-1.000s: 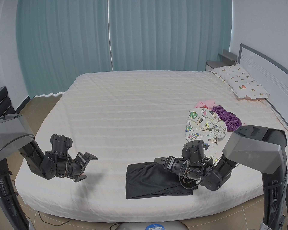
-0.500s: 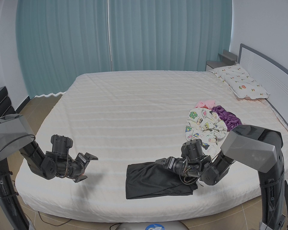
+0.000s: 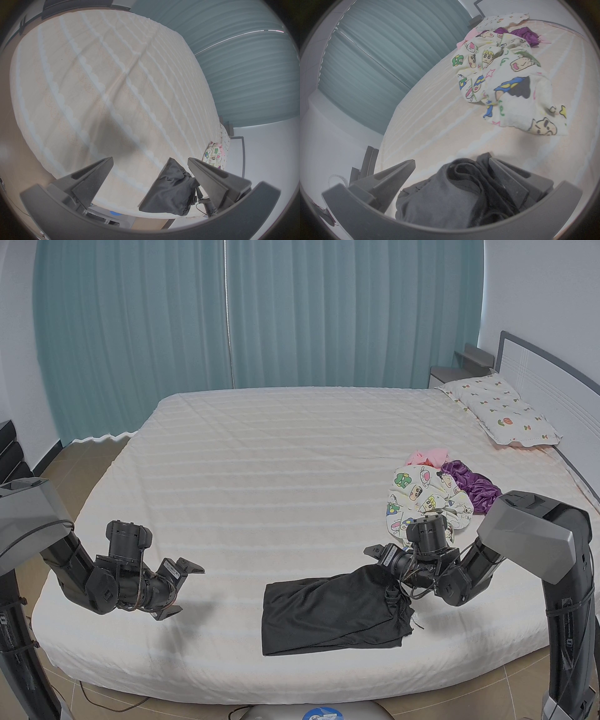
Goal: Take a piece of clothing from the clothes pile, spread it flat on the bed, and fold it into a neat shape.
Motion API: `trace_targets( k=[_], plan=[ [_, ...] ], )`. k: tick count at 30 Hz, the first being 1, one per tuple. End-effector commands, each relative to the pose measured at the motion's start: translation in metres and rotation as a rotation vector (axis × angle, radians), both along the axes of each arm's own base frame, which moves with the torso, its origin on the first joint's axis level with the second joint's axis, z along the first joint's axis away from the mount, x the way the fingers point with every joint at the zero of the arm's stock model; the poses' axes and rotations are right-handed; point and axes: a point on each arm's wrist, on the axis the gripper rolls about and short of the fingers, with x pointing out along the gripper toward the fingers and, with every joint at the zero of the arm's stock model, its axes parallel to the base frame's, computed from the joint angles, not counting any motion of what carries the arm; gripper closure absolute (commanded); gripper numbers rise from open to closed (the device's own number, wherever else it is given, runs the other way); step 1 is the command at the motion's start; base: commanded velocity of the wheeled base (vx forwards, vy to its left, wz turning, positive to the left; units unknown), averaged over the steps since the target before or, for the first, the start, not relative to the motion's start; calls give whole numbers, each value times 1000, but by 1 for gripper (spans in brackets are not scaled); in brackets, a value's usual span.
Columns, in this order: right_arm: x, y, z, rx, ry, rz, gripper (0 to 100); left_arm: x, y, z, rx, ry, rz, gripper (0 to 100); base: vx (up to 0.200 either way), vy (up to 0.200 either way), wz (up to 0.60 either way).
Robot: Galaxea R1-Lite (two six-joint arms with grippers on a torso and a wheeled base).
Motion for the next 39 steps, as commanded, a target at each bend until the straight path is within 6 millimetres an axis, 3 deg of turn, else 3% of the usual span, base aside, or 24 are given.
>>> trace_targets(
  k=[1,9,17,21,30,39],
  plan=[
    [-15,-23,19,-18,-21,-14,0,0,0,0,0,0,-1,0,0,0,0],
    [-58,-37,11,-150,59,154,0,0,0,0,2,0,-1,0,0,0,0],
    [-59,-14,-11,-204,91,230,0,0,0,0,1,0,-2,0,0,0,0],
    [-54,-11,-10,-229,133,235,0,0,0,-1,2,1,-2,0,0,0,0],
    [-43,-28,-14,-336,247,108,0,1,0,0,1,-1,0,0,0,0,0],
    [-71,-51,0,-321,284,67,0,1,0,-1,2,0,-1,0,0,0,0]
  ],
)
